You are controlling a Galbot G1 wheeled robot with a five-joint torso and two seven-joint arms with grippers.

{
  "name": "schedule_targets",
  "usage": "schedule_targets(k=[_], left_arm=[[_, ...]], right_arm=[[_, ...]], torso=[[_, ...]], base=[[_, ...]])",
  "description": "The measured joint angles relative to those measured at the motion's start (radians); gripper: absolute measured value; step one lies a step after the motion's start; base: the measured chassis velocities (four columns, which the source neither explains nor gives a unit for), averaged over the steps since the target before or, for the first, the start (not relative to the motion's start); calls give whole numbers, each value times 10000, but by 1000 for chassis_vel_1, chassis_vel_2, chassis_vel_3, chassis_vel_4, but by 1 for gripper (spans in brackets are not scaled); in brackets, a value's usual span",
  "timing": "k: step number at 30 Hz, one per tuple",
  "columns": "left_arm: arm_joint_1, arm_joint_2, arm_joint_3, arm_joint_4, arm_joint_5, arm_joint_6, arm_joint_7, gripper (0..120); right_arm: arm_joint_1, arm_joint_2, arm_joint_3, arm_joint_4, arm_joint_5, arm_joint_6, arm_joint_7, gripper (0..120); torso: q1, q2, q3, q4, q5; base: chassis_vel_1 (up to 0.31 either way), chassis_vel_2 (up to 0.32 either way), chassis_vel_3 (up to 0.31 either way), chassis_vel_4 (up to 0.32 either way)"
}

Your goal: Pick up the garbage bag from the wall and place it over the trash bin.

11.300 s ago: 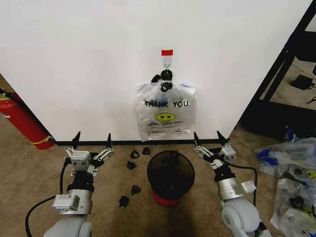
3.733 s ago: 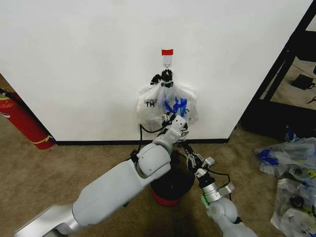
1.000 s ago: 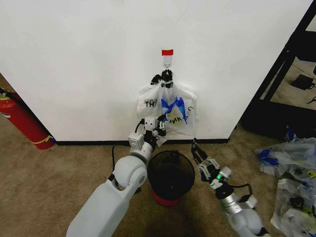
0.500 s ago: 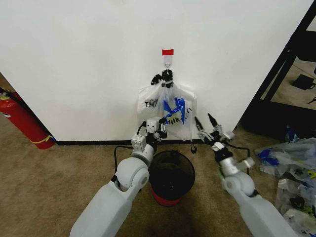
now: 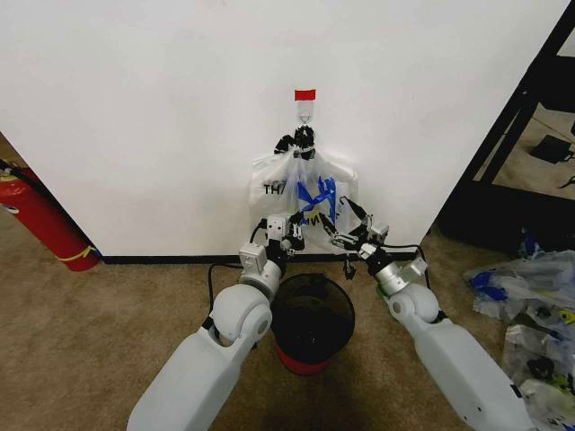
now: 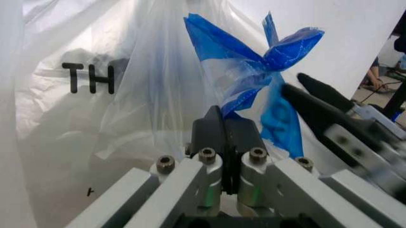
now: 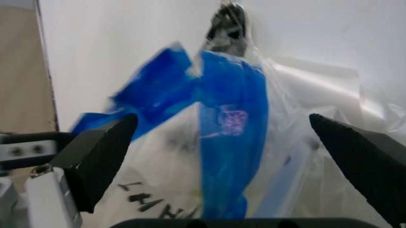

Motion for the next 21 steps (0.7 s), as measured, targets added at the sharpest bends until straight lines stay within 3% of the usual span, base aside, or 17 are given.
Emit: schedule_targets(k=[10,17,21], left_arm=[[-38,-50,25,73,30,-5,-13,0],[-55,-78,35,58,30,-12,-28,0],[-57,-81,35,8,28,-16,-33,0]], right_arm=[[535,-43,-318,-244,-331,-828,230,95],[653,-218,-342,-349,-447,-1187,273,73],[694,-377,-317,-426,-428,-1227,210,53]], torso=[[0,0,0,0,1],[-1,0,0,0,1],[-1,0,-1,-1,1]], base=[[0,0,0,0],[0,0,0,0],[0,0,0,0]])
